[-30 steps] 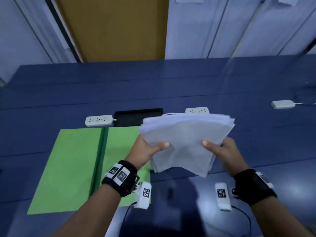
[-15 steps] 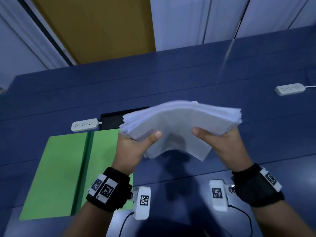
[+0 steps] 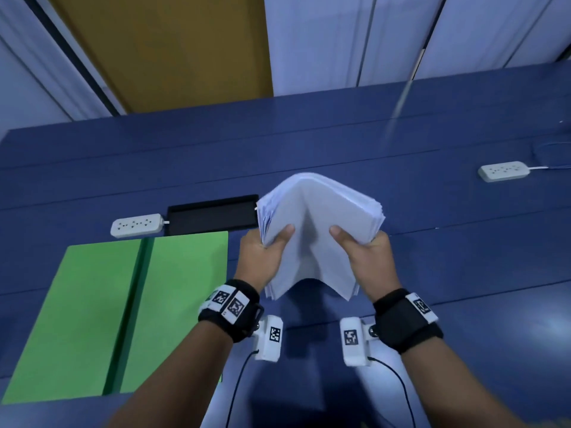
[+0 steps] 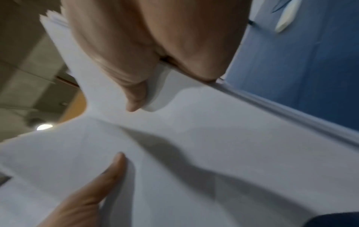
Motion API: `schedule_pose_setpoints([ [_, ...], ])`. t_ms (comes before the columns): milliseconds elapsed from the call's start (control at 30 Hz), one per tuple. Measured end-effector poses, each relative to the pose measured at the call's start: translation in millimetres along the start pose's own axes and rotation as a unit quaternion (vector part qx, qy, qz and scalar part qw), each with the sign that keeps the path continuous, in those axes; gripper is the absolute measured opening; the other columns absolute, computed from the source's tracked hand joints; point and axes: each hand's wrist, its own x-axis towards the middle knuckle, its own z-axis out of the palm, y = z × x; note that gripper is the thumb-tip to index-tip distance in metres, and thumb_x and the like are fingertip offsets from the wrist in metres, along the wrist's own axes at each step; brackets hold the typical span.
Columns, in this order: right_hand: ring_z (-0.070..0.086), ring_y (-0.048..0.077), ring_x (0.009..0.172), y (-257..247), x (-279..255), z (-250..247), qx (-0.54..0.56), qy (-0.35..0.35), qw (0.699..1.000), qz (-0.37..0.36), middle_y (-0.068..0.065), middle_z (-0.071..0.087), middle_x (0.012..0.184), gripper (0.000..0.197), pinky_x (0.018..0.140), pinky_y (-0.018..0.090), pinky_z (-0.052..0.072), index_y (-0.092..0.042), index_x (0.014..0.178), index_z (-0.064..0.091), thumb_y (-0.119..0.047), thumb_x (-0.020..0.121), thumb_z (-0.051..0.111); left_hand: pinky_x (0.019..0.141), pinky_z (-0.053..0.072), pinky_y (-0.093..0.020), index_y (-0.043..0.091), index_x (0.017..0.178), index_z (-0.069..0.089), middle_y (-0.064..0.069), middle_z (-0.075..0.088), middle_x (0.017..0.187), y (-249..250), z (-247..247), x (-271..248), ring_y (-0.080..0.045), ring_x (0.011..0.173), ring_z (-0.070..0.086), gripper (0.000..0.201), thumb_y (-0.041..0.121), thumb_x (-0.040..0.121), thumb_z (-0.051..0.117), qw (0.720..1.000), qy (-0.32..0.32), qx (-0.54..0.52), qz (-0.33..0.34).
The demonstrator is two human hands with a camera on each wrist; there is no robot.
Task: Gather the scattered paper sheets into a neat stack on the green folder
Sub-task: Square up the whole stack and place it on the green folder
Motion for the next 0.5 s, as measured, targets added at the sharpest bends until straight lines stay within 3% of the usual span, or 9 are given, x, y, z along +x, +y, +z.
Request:
schedule_pose_setpoints([
  [67,0.078,0.021,0.096,-21,-7,0,0.006,0.013,0.999,-0.034,0.001,0.082,0.100,0.004,0.089,0.048,0.064,-0.016,0.093,0.081,-0.018,0.091,0.083,0.087,0.063,-0.039,0.050,0.085,0.078,0.012,0.080,0.094,17,-4,-7,-0.009,0.092,0.076,0.018,0.032,0.089,0.082,0.999,0.007,-0.029,0.044],
  [167,0.077,0.017,0.101,-42,-16,-17,0.042,-0.022,0.996,-0.072,0.000,0.081,0.108,0.014,0.086,0.033,0.063,-0.015,0.102,0.080,-0.012,0.089,0.083,0.086,0.061,-0.029,0.041,0.094,0.080,0.005,0.080,0.105,27,-25,-14,-0.013,0.100,0.076,0.027,0.017,0.085,0.085,0.989,-0.045,-0.091,0.112],
  [233,0.076,0.020,0.107,-32,-16,-32,0.027,-0.082,0.995,-0.052,0.004,0.080,0.115,0.027,0.090,0.034,0.062,-0.011,0.112,0.078,-0.005,0.086,0.083,0.087,0.060,-0.030,0.033,0.103,0.080,-0.001,0.079,0.111,14,-45,-12,-0.017,0.102,0.075,0.033,0.016,0.077,0.090,0.985,-0.102,-0.106,0.092],
  [300,0.074,0.024,0.114,-8,-16,-44,-0.008,-0.150,0.989,-0.005,0.006,0.079,0.120,0.039,0.097,0.037,0.060,-0.010,0.120,0.074,0.002,0.083,0.082,0.089,0.059,-0.031,0.021,0.109,0.080,-0.008,0.078,0.115,-11,-61,-8,-0.020,0.104,0.074,0.041,0.018,0.071,0.094,0.982,-0.163,-0.091,0.026],
  [367,0.072,0.024,0.119,13,-17,-49,-0.025,-0.191,0.980,0.047,0.004,0.078,0.123,0.047,0.100,0.034,0.059,-0.012,0.125,0.072,0.005,0.082,0.082,0.086,0.057,-0.024,0.013,0.101,0.081,-0.004,0.080,0.106,-27,-70,-6,-0.014,0.097,0.075,0.026,0.003,0.078,0.087,0.978,-0.200,-0.058,-0.014],
  [433,0.072,0.019,0.120,22,-17,-46,-0.029,-0.202,0.977,0.069,0.000,0.077,0.124,0.050,0.096,0.024,0.058,-0.013,0.128,0.069,0.005,0.083,0.081,0.084,0.058,-0.019,0.015,0.084,0.082,0.006,0.080,0.093,-27,-70,-8,-0.004,0.087,0.075,0.028,-0.013,0.083,0.076,0.974,-0.223,-0.028,-0.034],
  [500,0.072,0.017,0.117,24,-17,-36,-0.025,-0.180,0.981,0.071,-0.001,0.078,0.122,0.048,0.096,0.024,0.058,-0.014,0.127,0.069,0.002,0.084,0.082,0.096,0.057,-0.027,0.019,0.102,0.080,0.010,0.080,0.104,-26,-62,-10,-0.004,0.100,0.074,0.025,0.003,0.084,0.081,0.975,-0.218,-0.001,-0.041],
])
